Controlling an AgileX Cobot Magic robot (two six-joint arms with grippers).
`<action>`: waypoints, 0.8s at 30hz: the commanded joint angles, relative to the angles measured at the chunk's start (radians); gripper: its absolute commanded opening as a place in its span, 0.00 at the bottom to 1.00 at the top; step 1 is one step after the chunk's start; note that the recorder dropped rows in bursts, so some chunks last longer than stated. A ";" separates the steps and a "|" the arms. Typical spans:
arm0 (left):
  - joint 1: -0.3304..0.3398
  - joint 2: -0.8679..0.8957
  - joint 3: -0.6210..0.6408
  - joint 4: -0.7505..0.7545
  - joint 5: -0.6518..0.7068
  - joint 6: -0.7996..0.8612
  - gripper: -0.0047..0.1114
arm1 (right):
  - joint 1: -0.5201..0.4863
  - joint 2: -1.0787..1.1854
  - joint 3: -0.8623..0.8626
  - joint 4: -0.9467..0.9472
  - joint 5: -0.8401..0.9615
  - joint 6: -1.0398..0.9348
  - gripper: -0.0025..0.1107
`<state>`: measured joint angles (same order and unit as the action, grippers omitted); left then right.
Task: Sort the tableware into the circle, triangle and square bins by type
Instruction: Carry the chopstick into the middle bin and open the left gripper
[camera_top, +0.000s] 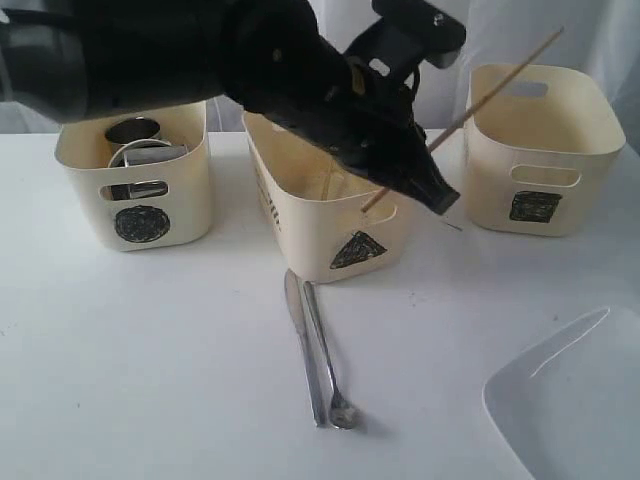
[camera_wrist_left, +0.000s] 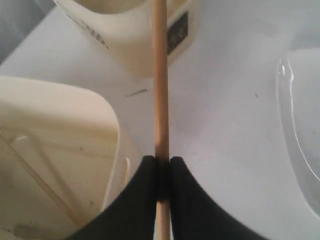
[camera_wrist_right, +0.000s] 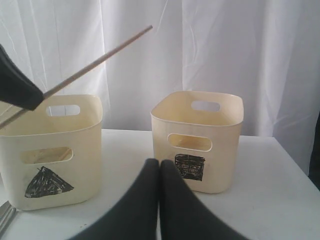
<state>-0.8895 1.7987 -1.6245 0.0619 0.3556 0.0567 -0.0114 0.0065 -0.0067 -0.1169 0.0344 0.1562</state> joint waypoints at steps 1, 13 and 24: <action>0.058 -0.004 -0.007 0.014 -0.131 -0.005 0.04 | 0.004 -0.007 0.007 -0.008 -0.004 0.001 0.02; 0.169 0.058 -0.007 0.014 -0.293 0.019 0.04 | 0.004 -0.007 0.007 -0.008 -0.004 0.001 0.02; 0.222 0.167 -0.007 0.016 -0.345 0.036 0.04 | 0.004 -0.007 0.007 -0.008 -0.004 0.001 0.02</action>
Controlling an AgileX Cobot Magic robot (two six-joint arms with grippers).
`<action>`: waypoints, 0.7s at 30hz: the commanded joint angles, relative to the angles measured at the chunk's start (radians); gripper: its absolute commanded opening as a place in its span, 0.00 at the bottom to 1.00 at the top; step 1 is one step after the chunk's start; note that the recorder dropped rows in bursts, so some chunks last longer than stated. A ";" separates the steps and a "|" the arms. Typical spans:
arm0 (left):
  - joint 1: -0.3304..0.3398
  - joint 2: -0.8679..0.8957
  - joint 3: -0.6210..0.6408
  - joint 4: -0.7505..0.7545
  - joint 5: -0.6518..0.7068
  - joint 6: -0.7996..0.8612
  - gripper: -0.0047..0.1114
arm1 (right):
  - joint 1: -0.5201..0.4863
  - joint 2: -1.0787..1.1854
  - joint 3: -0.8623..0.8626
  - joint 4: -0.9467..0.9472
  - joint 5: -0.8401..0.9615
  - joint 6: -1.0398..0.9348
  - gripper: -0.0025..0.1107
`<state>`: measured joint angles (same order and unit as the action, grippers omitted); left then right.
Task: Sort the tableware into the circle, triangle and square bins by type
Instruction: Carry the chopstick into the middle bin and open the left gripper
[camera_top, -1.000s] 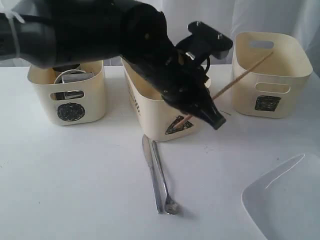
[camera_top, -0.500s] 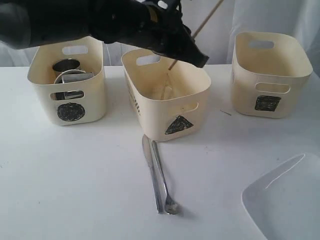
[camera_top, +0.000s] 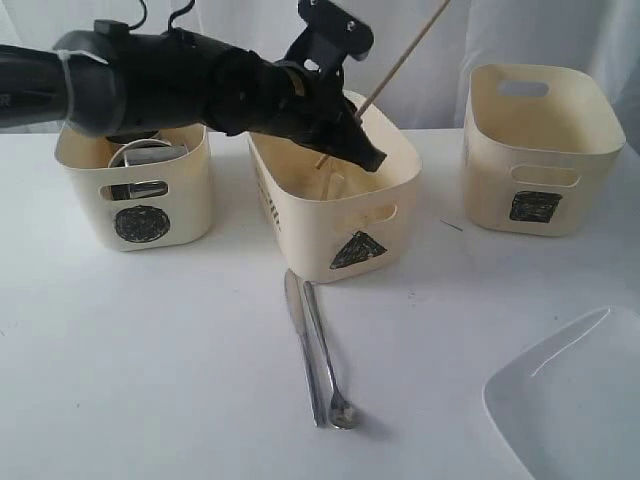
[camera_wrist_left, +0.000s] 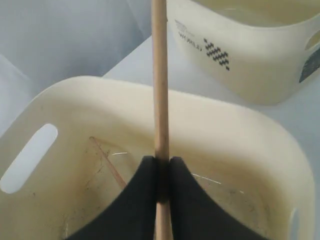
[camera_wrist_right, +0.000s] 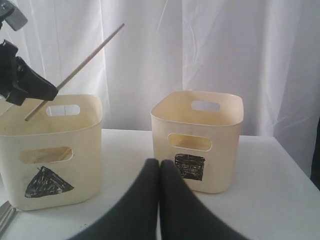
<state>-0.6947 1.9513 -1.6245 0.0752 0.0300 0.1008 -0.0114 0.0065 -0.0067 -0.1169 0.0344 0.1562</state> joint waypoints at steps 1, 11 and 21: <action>0.033 0.020 -0.007 0.002 -0.017 -0.008 0.04 | 0.004 -0.007 0.007 -0.008 -0.004 0.001 0.02; 0.043 0.024 -0.007 0.002 0.000 -0.011 0.22 | 0.004 -0.007 0.007 -0.008 -0.004 0.001 0.02; 0.043 0.009 -0.007 0.001 0.082 -0.022 0.34 | 0.004 -0.007 0.007 -0.008 -0.004 0.001 0.02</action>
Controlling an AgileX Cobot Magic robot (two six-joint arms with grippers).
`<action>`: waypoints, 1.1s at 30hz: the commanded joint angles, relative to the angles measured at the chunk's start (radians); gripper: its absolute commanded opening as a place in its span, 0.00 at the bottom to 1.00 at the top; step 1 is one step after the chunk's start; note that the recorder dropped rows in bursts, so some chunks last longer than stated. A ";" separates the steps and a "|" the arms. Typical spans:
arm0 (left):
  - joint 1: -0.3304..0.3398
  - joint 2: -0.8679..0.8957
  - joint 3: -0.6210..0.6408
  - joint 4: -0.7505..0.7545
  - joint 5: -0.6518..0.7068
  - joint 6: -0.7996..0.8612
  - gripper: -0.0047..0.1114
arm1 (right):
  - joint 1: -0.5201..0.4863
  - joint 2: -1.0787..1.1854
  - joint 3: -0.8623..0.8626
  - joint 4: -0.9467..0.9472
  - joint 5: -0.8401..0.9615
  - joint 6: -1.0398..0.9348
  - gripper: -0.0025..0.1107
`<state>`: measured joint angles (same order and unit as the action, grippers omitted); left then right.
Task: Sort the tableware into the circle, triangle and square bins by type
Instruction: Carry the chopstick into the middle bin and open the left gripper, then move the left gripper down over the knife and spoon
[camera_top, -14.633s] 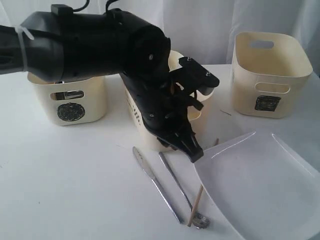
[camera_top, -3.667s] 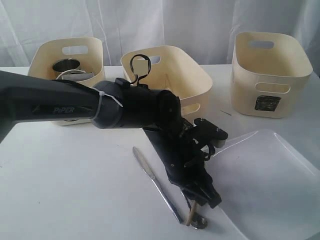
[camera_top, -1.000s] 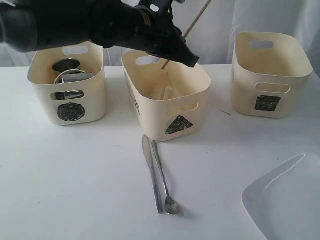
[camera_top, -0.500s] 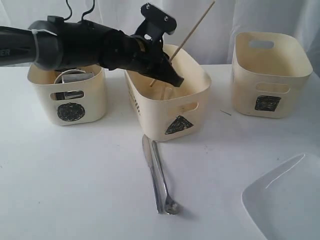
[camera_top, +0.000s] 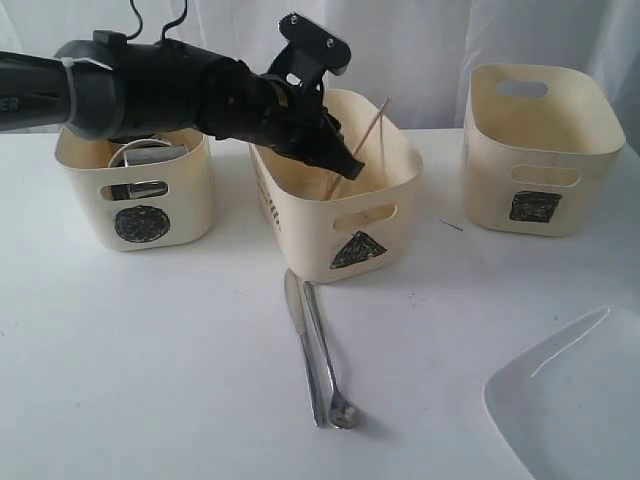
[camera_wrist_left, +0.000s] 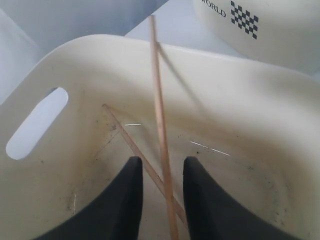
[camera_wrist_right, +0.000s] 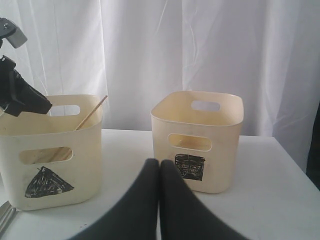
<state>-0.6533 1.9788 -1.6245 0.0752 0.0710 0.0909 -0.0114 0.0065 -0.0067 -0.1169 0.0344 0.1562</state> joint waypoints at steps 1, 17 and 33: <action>0.002 -0.024 -0.007 0.001 0.048 -0.012 0.34 | 0.004 -0.007 0.007 -0.008 -0.004 0.001 0.02; 0.002 -0.229 0.097 -0.139 0.409 -0.012 0.34 | 0.004 -0.007 0.007 -0.008 -0.004 0.001 0.02; -0.069 -0.246 0.198 -0.207 0.673 -0.206 0.34 | 0.004 -0.007 0.007 -0.008 -0.004 0.001 0.02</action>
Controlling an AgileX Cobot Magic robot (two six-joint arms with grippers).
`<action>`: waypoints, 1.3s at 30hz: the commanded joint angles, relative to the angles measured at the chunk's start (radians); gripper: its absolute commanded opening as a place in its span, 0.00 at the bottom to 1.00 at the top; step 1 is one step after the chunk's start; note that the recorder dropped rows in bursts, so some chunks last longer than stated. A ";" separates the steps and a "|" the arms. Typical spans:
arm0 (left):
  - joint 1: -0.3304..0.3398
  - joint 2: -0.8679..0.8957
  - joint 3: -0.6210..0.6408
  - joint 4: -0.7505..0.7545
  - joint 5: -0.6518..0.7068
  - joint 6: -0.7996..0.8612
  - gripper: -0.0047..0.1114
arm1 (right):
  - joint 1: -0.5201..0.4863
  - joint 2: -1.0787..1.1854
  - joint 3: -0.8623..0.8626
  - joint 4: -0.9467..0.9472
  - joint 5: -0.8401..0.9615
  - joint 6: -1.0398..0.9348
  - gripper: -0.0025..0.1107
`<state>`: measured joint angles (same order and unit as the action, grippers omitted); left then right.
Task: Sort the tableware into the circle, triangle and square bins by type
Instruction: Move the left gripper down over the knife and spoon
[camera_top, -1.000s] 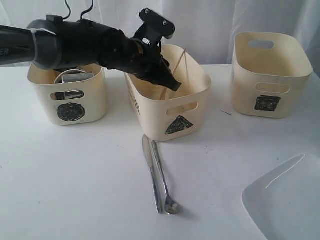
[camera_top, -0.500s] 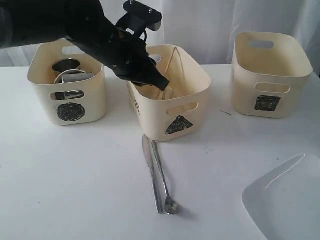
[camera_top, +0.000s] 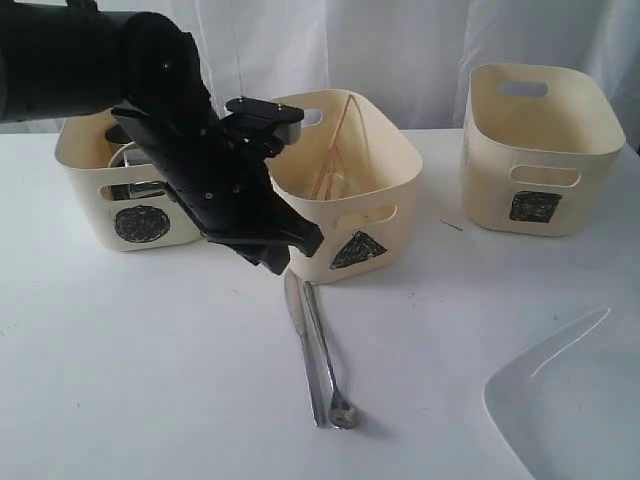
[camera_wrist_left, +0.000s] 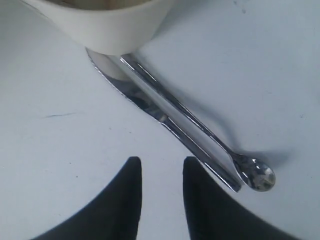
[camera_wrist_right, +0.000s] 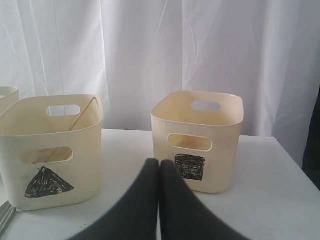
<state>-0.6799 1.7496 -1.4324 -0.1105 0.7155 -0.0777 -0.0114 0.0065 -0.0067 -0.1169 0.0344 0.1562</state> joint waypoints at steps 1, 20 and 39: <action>-0.054 -0.015 0.006 -0.015 0.030 -0.042 0.34 | 0.004 -0.007 0.007 -0.008 -0.004 0.001 0.02; -0.091 -0.015 0.142 0.030 -0.077 -0.180 0.34 | 0.004 -0.007 0.007 -0.008 -0.004 0.001 0.02; -0.091 0.120 0.185 0.014 -0.255 -0.335 0.57 | 0.004 -0.007 0.007 -0.008 -0.004 0.001 0.02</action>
<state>-0.7662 1.8591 -1.2542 -0.0853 0.4633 -0.3786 -0.0114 0.0065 -0.0067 -0.1169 0.0344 0.1562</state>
